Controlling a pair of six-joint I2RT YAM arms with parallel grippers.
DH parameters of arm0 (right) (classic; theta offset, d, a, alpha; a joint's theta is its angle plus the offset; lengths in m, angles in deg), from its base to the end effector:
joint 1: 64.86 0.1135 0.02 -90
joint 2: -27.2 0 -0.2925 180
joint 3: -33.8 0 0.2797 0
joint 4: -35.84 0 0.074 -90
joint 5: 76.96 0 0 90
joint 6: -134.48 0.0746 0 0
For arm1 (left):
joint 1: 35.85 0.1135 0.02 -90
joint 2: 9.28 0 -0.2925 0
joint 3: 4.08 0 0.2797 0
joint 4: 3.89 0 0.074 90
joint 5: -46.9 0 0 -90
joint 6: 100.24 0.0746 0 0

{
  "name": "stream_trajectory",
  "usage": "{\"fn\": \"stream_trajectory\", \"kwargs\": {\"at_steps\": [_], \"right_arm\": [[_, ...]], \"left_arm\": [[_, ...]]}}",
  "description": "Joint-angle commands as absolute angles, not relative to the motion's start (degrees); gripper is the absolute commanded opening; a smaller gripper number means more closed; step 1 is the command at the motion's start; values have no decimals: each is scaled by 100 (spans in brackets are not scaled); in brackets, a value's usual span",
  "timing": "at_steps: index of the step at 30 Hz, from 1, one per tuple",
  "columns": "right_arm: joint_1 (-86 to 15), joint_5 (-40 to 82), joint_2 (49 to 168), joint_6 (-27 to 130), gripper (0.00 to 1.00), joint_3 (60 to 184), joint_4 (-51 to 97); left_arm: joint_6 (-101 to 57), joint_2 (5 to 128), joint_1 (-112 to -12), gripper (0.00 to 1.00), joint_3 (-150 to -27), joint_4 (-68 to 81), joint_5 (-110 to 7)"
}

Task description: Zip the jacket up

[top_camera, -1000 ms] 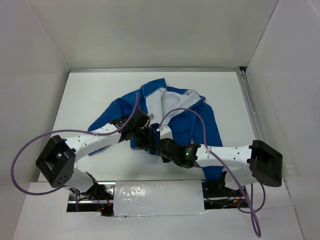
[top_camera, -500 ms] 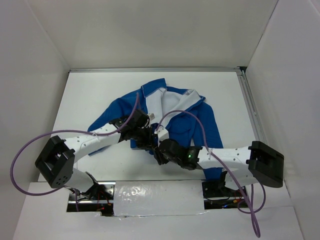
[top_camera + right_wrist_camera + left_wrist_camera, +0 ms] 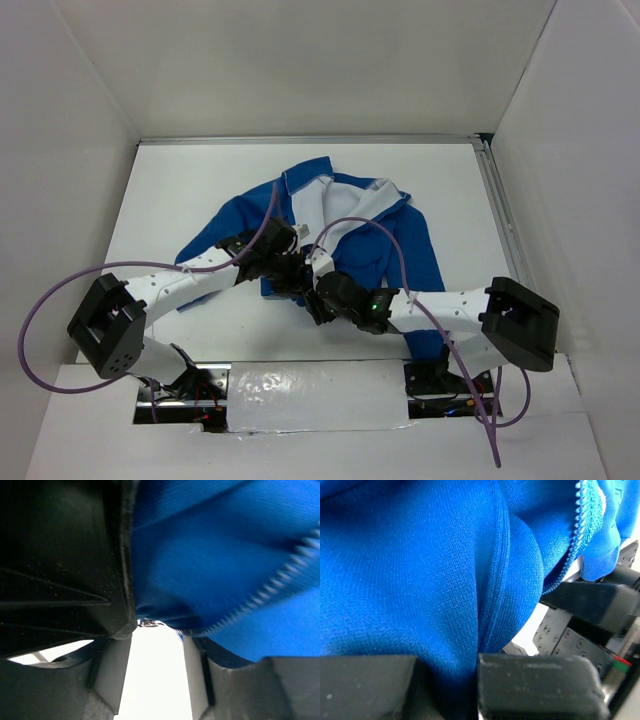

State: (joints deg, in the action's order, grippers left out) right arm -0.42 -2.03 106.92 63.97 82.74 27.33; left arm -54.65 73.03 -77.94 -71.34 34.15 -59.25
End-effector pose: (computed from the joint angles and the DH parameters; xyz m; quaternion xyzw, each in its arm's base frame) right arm 0.1560 0.2813 0.1657 -0.2906 0.8493 0.1958 0.3949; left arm 0.2372 -0.2423 0.2143 0.0254 0.9399 -0.3118 0.1370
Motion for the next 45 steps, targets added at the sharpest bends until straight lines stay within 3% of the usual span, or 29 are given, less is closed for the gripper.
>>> {"fn": "stream_trajectory", "kwargs": {"at_steps": [1,5,7,14,23,31,35,42,43,45], "right_arm": [[-123,-225,10893,6233,48,8574,3303],[-132,-295,10929,6250,32,8565,3435],[-123,-331,10841,6233,15,8521,3453],[-123,-375,10490,6320,0,8495,2970],[-114,-392,10340,6162,0,8565,2056],[-114,-1772,10138,6742,0,8732,1704],[-114,-1343,9901,6550,0,8671,1984],[-114,-393,9980,6549,0,8864,1976],[-114,-218,9980,6575,0,8864,1950],[-123,-33,9988,6619,0,8908,1897]], "left_arm": [[-5357,7194,-7848,0,-7403,3346,-6262],[-5340,7167,-7848,0,-7386,3329,-6253],[-5314,7167,-7848,0,-7386,3346,-6235],[-5278,7238,-7848,0,-7395,3407,-6069],[-5129,7273,-7848,0,-7395,3504,-5743],[-4901,7413,-7848,0,-7447,3610,-5629],[-4760,7448,-7839,0,-7473,3549,-5857],[-4777,7028,-7839,57,-7474,3416,-6069],[-4838,6966,-7839,78,-7482,3443,-6033],[-4952,6747,-7839,81,-7448,3548,-5884]]}}
